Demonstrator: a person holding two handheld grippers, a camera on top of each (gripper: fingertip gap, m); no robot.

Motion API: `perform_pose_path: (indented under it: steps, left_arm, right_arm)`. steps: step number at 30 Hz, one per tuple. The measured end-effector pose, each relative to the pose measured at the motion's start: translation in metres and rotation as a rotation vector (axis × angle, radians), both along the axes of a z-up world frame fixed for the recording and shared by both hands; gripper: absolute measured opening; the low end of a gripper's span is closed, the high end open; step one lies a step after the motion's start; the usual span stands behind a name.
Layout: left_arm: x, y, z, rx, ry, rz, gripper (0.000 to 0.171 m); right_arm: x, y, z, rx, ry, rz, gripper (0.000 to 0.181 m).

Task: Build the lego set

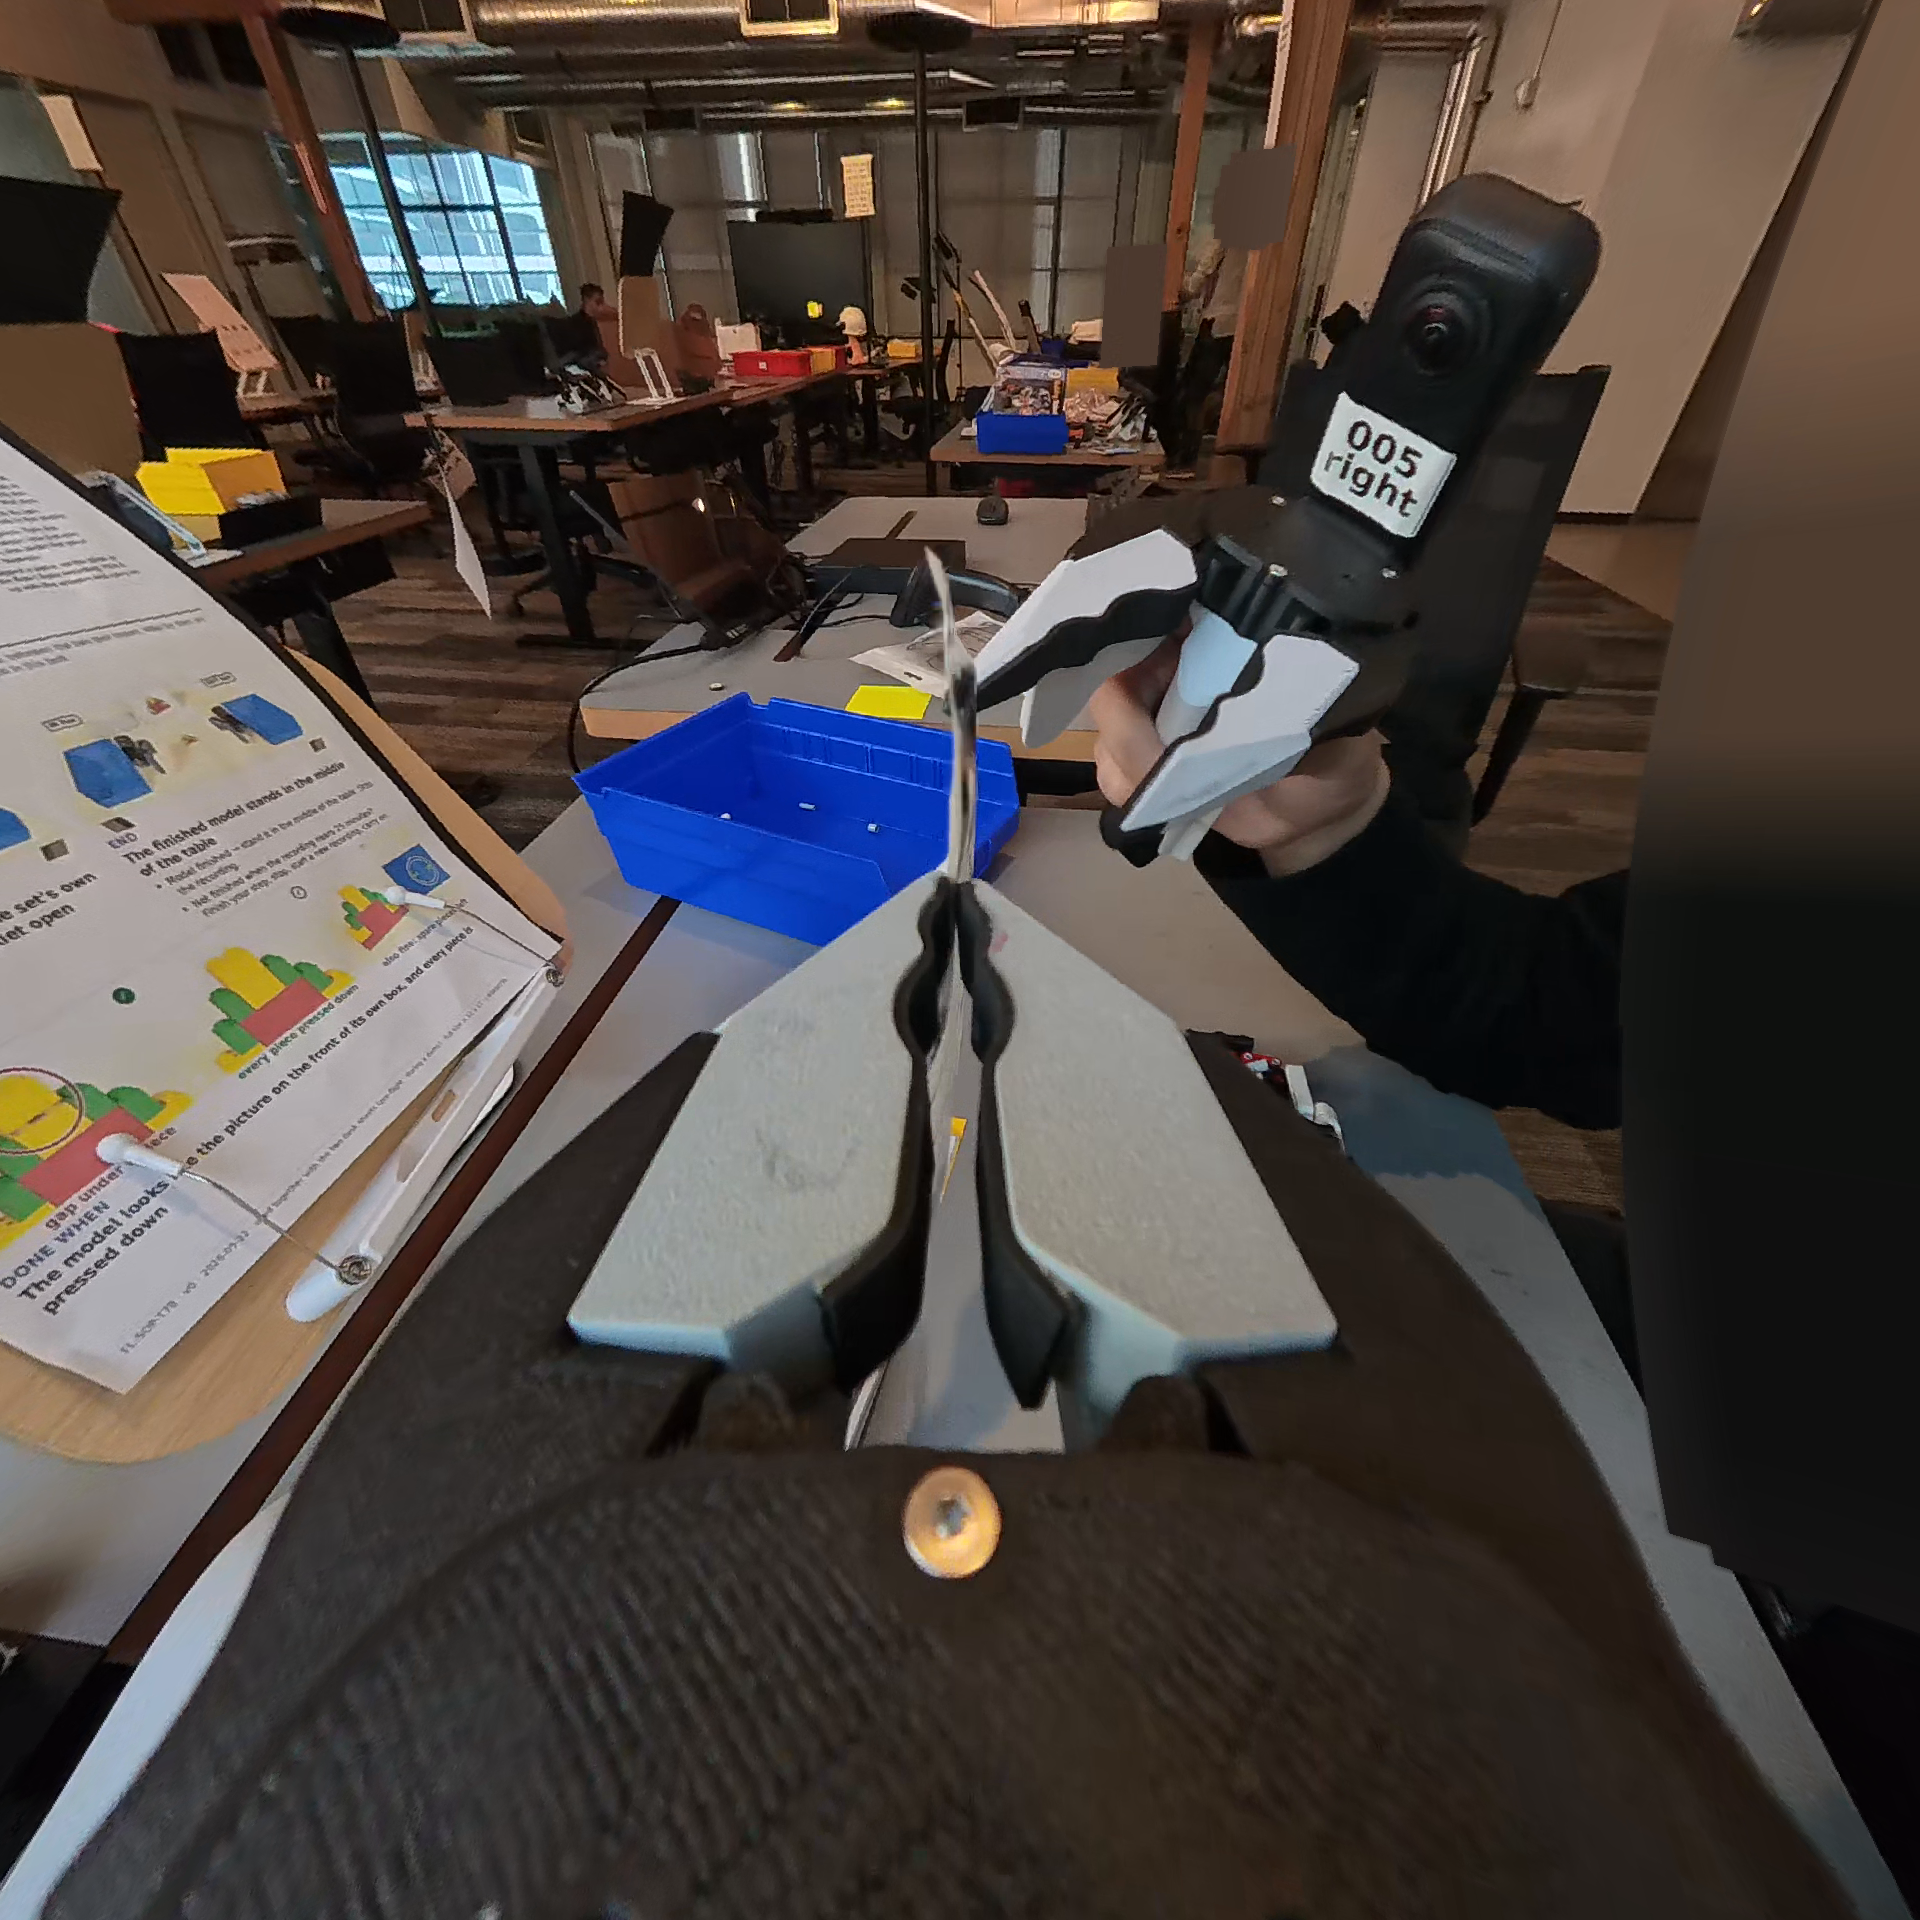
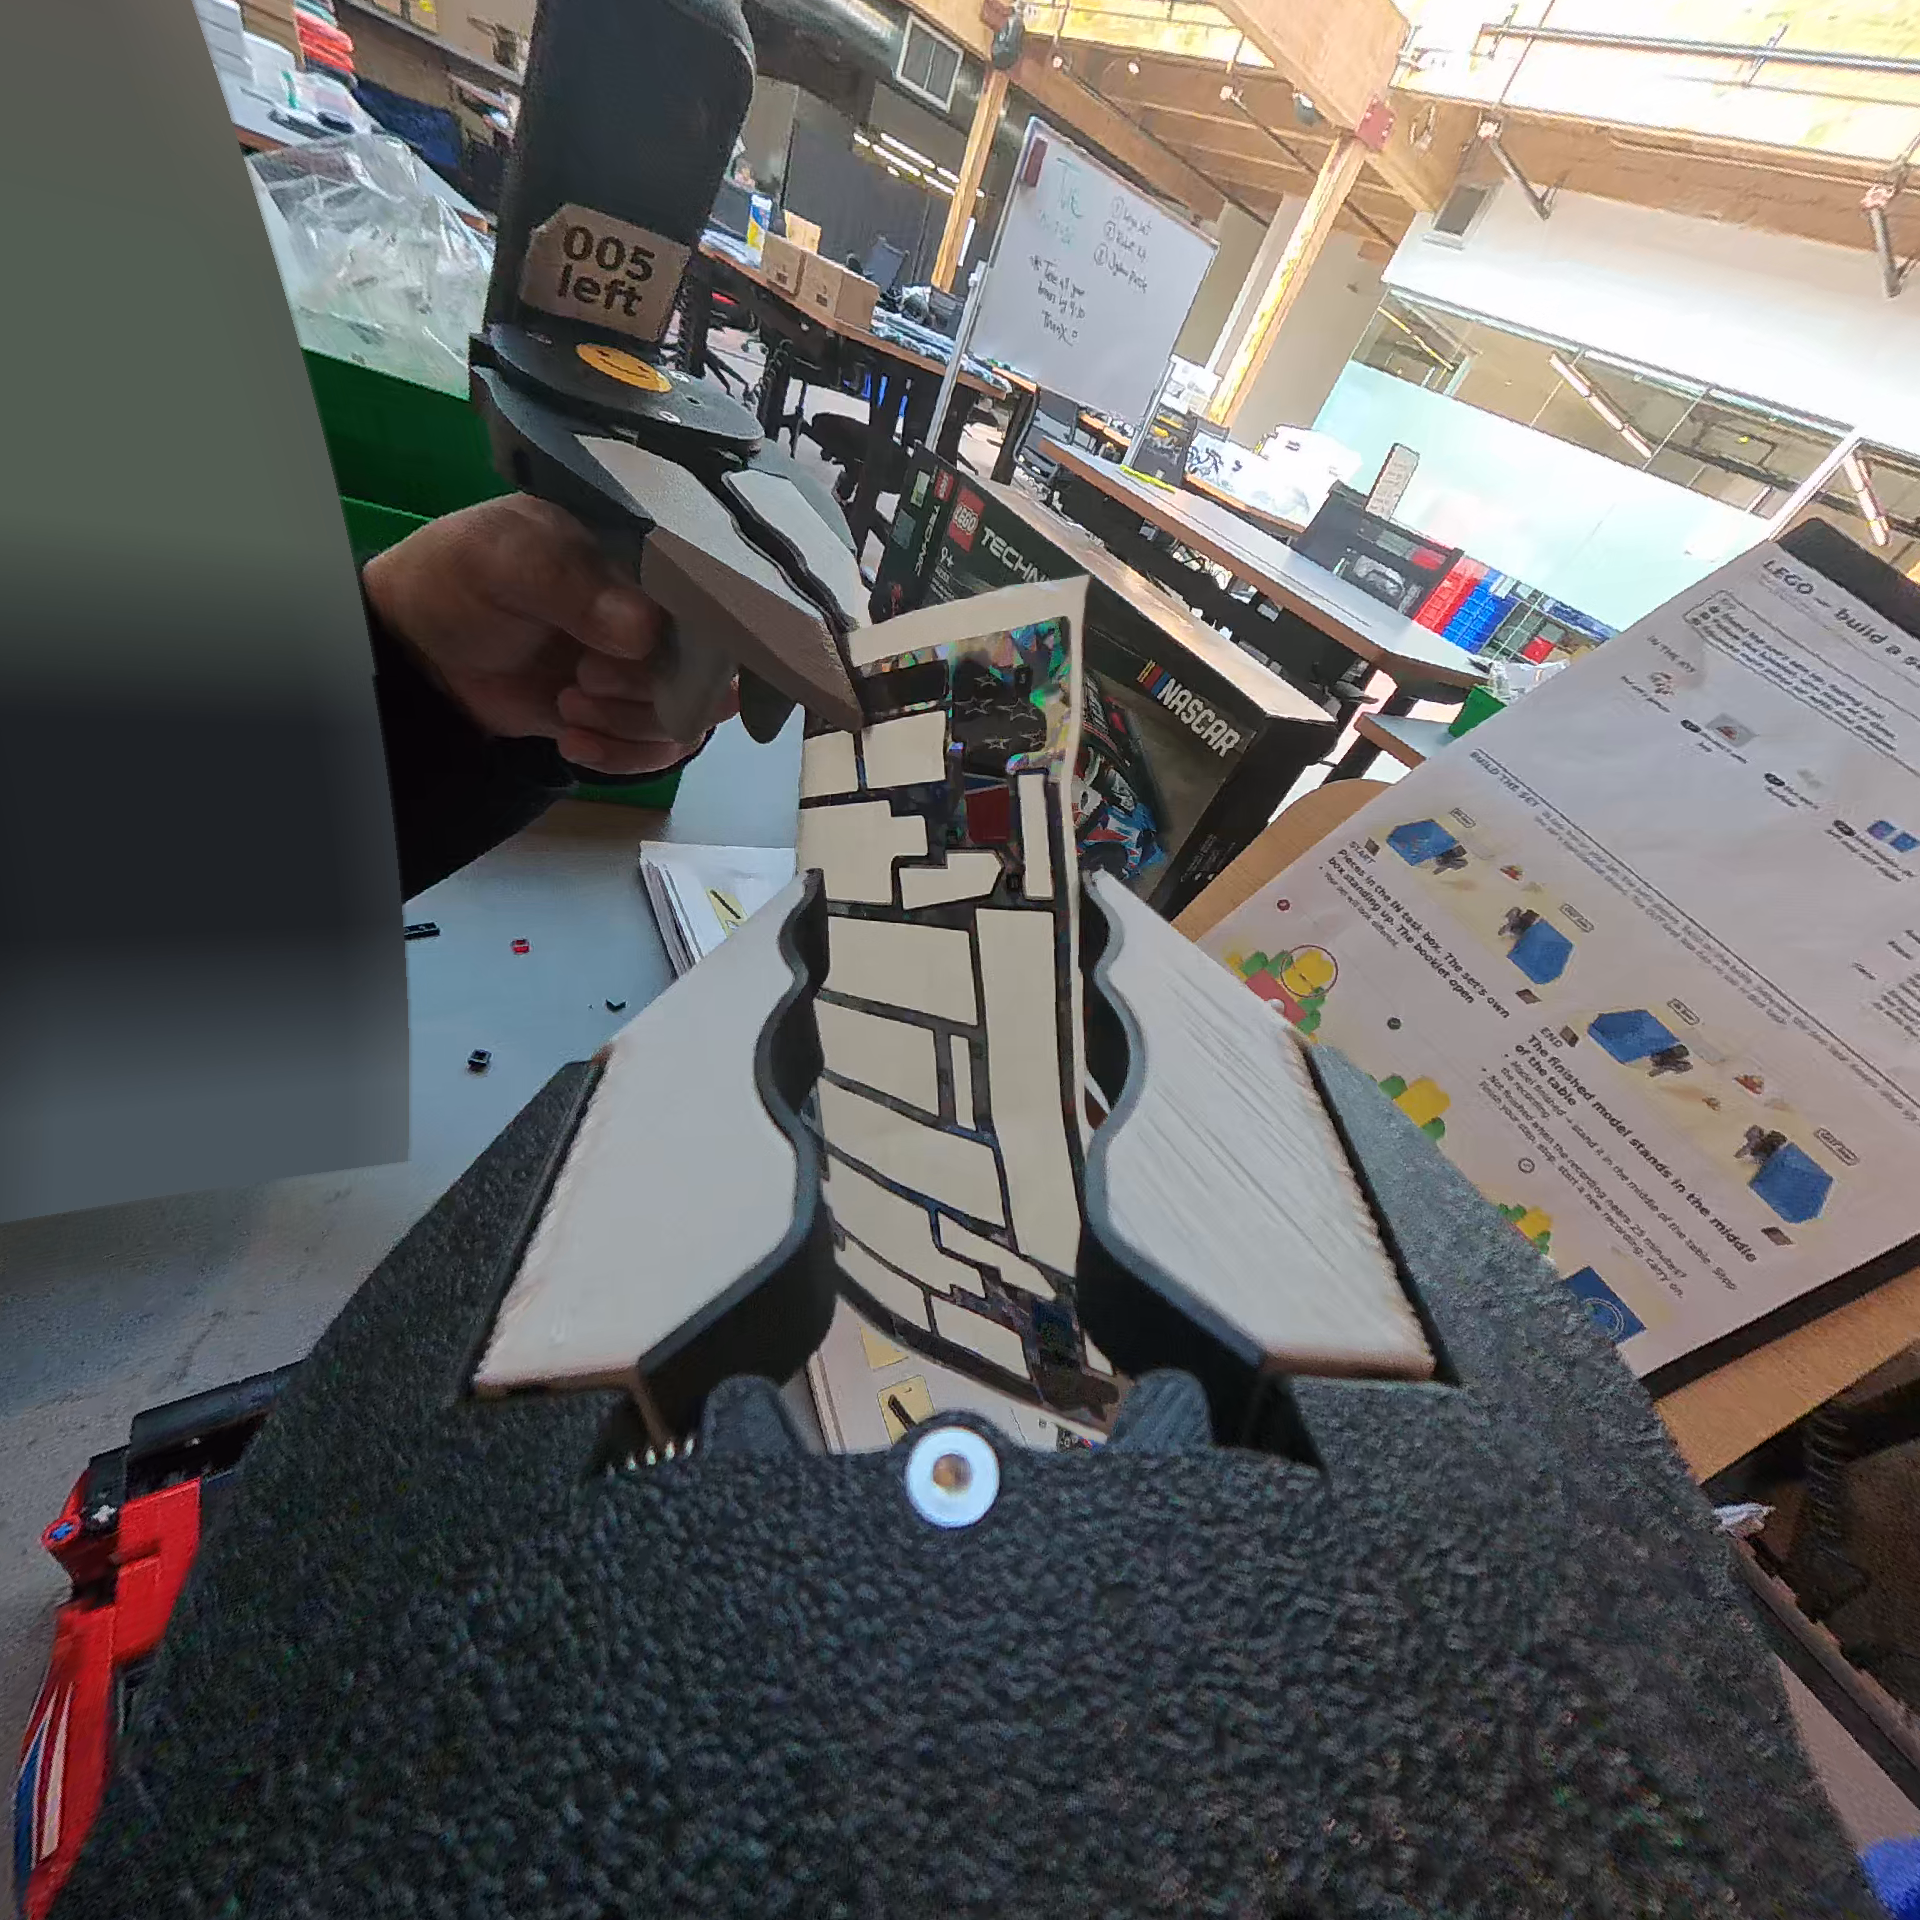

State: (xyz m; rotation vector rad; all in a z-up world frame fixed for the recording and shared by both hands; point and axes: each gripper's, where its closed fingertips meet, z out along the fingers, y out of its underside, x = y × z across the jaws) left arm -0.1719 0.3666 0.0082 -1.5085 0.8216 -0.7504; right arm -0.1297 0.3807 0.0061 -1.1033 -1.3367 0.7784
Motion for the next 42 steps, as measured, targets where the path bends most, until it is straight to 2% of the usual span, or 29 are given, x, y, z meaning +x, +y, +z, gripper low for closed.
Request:
perform_pose_path:
  steps: [12,19,23,28,33,40,42]
  left_arm:
    - [0.003,0.001,-0.004,-0.009,0.009,-0.01,0.0]
    - [0.01,0.0,-0.016,-0.033,0.053,-0.059,0.0]
    - [0.019,-0.003,-0.021,-0.022,0.088,-0.094,0.0]
    - [0.025,-0.006,-0.024,-0.008,0.115,-0.115,0.0]
    - [0.03,-0.006,-0.028,-0.021,0.126,-0.13,0.0]
    - [0.031,-0.007,-0.033,-0.055,0.129,-0.149,0.0]
    - [0.024,-0.005,-0.032,-0.05,0.136,-0.117,0.009]
  right_arm:
    - [-0.002,0.003,-0.002,-0.008,-0.001,-0.008,0.048]
    - [-0.003,-0.011,0.005,0.038,0.027,0.032,0.046]
    - [-0.006,-0.002,-0.002,0.05,-0.002,-0.014,0.05]
    - [-0.012,-0.006,-0.008,0.056,-0.022,0.012,0.052]
    - [-0.018,0.002,-0.029,0.103,-0.12,-0.029,0.042]
    - [-0.02,-0.007,-0.039,0.026,-0.14,0.076,0.021]
    - [-0.019,-0.004,-0.042,0.02,-0.153,0.069,0.02]
